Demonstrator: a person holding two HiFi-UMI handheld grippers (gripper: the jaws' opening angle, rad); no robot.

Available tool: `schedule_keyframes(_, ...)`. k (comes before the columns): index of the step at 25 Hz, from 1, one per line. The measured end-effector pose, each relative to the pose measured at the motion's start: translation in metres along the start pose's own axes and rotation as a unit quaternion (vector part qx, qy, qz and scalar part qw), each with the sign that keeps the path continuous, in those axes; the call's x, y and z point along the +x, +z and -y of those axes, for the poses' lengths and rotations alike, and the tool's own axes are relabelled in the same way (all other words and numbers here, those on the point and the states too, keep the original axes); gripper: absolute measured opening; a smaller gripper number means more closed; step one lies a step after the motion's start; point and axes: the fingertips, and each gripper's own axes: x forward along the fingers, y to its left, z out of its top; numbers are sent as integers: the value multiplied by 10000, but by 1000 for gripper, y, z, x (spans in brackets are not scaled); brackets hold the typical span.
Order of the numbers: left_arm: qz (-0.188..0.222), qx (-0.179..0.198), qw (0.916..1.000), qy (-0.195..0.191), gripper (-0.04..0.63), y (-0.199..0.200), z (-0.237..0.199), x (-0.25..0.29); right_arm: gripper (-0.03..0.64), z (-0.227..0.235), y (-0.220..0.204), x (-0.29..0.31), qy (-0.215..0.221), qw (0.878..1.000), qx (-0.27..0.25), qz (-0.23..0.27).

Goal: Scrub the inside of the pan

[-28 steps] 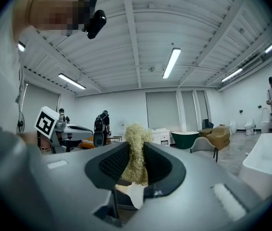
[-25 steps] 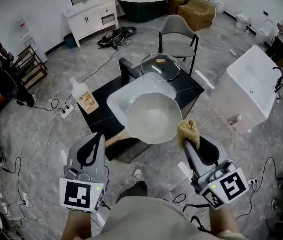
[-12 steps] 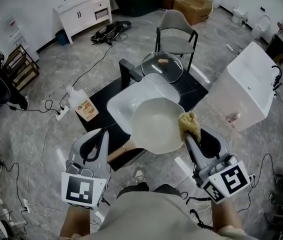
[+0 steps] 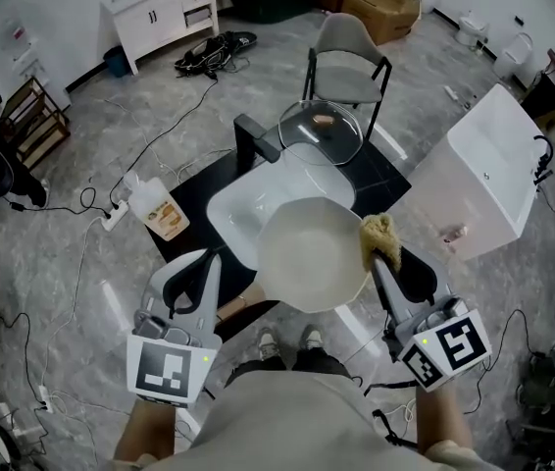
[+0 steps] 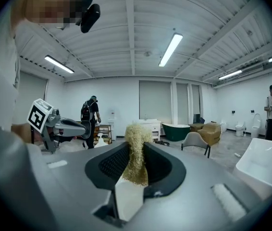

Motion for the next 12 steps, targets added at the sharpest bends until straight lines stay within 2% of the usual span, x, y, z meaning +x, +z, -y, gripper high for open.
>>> schedule_keyframes(12,-386,69,9992,10,3,-8,-1,35,98,37,-9,36,380,9989,116,-248)
